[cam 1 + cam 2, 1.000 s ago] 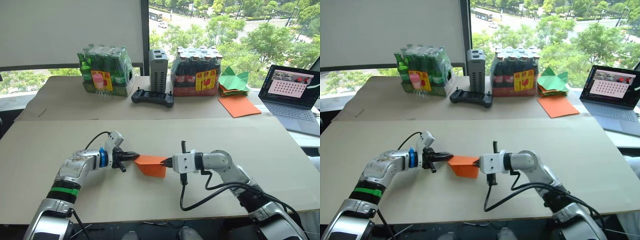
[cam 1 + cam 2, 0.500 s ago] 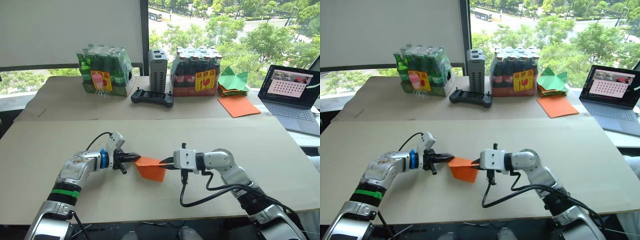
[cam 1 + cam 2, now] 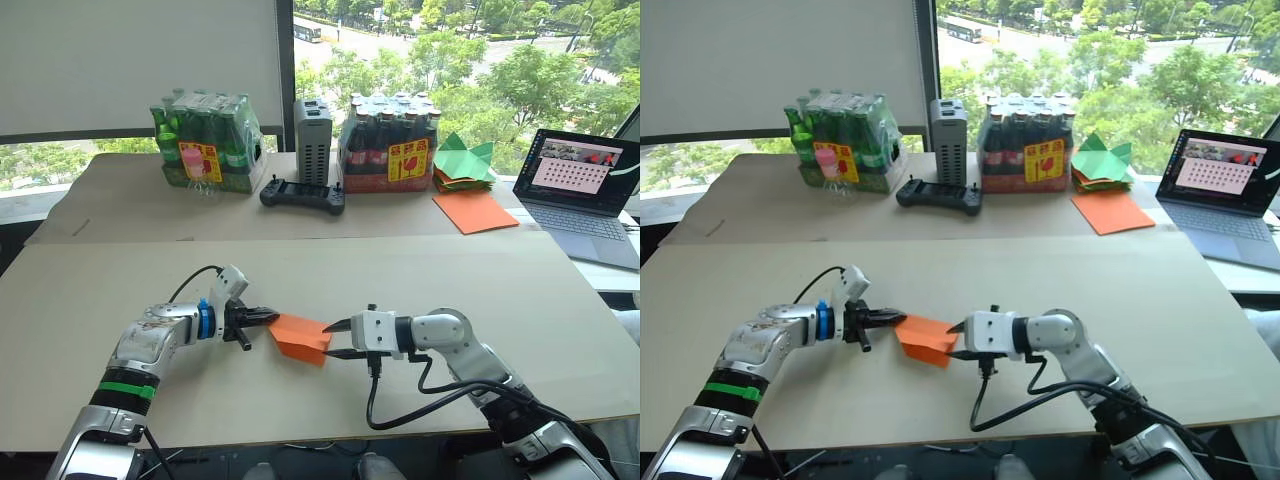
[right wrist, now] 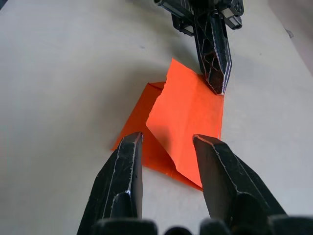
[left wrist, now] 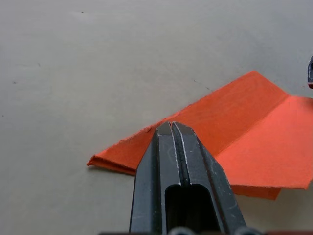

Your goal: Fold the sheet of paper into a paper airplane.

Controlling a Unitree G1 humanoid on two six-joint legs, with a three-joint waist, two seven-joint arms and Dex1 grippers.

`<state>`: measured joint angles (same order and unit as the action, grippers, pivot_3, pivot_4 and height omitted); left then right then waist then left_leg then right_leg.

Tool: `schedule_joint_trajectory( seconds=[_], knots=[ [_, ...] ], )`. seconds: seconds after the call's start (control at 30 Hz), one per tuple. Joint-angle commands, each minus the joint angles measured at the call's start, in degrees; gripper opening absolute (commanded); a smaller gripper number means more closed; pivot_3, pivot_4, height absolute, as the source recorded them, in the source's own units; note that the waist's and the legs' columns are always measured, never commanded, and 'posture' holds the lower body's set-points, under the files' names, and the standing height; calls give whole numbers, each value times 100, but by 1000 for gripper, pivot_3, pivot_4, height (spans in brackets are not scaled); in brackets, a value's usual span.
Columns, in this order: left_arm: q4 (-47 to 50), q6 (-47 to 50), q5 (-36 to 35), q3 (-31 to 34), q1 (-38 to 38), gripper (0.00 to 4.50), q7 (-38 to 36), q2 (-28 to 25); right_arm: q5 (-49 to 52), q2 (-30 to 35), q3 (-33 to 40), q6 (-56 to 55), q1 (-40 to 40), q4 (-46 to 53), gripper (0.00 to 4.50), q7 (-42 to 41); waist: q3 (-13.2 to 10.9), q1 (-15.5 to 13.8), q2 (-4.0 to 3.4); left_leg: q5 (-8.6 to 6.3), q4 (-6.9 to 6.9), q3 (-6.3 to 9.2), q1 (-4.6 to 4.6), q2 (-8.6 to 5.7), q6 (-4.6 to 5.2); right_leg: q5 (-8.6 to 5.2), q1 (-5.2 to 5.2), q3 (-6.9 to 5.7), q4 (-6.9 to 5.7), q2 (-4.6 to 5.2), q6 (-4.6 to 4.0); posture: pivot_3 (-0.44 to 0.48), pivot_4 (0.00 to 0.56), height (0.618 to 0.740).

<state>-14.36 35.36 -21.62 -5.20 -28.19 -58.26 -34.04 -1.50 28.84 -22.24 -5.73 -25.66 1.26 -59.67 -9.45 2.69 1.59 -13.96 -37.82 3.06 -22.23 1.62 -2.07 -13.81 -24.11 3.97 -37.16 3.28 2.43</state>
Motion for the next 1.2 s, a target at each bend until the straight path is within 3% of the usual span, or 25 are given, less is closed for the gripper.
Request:
schedule_joint_trajectory(
  seconds=[0.03, 0.53, 0.73, 0.93, 1.2],
  knots=[
    [-55, 111, 132, -51, 118, 0, 2, -67, 68, -37, 78, 7, 21, 301, 1850, 84, 0, -2, 0, 0, 0, 0, 0, 0, 0, 0, 0, 0, 0, 0, 0, 0, 150, 740],
    [-21, 137, 134, -60, 111, 0, 12, -62, -134, -212, -23, -167, 4, 87, 1850, 296, 0, -5, 0, 0, 0, 0, 0, 0, 0, 0, 1, 0, 0, 0, 0, 0, 150, 740],
    [7, 146, 134, -62, 140, 0, 11, -73, -151, -257, -1, -270, -41, -24, 44, 314, 0, -3, 0, 0, 0, 0, 0, 0, 0, 0, 1, 0, 0, 0, 0, 0, 150, 740],
    [29, 146, 136, -67, 171, 0, 2, -82, 78, -313, 116, 106, -44, -60, 44, 260, 0, -2, 0, 0, 0, 0, 1, 0, 0, 0, 1, 0, 0, 0, 0, 0, 150, 740],
    [69, 149, 136, -72, 196, 0, -2, -63, 895, -688, 576, 1815, -150, -30, 44, 411, 1, -3, -1, 0, 0, 0, 2, 0, 0, 0, 3, 0, -2, 0, 0, 0, 150, 740]
  ],
)
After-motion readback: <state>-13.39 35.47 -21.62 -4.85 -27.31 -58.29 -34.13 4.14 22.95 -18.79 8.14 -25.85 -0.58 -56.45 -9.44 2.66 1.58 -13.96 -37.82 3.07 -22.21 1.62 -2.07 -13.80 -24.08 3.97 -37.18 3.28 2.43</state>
